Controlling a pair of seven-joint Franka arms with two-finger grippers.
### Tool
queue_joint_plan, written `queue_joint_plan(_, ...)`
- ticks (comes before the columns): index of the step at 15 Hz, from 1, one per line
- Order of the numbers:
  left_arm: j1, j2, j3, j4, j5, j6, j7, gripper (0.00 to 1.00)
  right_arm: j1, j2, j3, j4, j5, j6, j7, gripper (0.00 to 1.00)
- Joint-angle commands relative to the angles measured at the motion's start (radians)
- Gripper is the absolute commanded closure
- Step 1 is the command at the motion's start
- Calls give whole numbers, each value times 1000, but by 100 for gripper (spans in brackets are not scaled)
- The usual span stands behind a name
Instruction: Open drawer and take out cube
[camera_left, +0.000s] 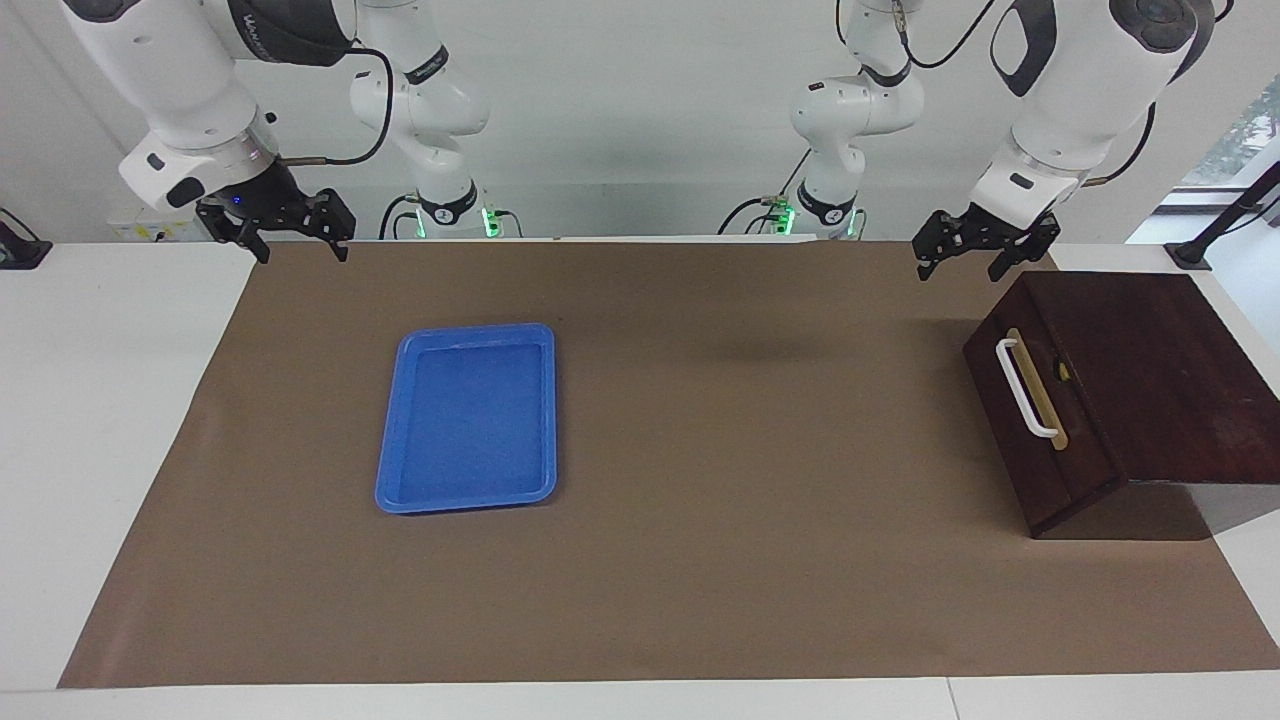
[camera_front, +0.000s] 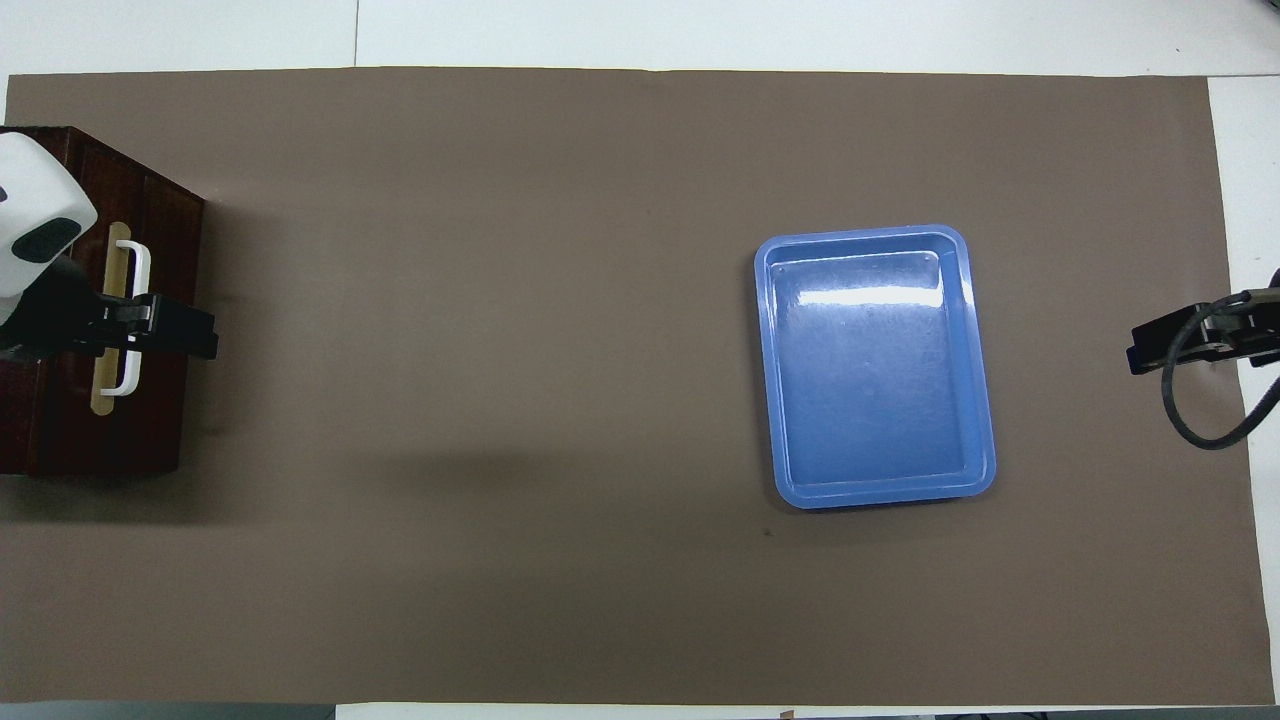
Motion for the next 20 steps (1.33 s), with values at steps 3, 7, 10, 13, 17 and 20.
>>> queue_joint_plan(3, 2, -25, 5, -22, -4, 7, 5, 0, -11, -2, 8, 4, -5, -20, -1, 0)
queue_joint_plan(7, 9, -27, 6, -26, 15, 15, 3, 0, -11, -2, 8, 4, -5, -20, -1, 0)
queue_joint_plan(10, 9, -16, 6, -40, 53, 73, 6, 0, -11, -2, 8, 4, -5, -20, -1, 0)
queue_joint_plan(13, 9, 4, 6, -95, 125, 169, 8, 0, -11, -2, 8, 4, -5, -20, -1, 0)
queue_joint_plan(17, 37, 34, 6, -196, 238, 327, 6, 0, -11, -2, 8, 4, -5, -20, -1, 0)
queue_joint_plan(20, 77, 70, 6, -235, 265, 372, -10, 0, -11, -2, 8, 4, -4, -20, -1, 0)
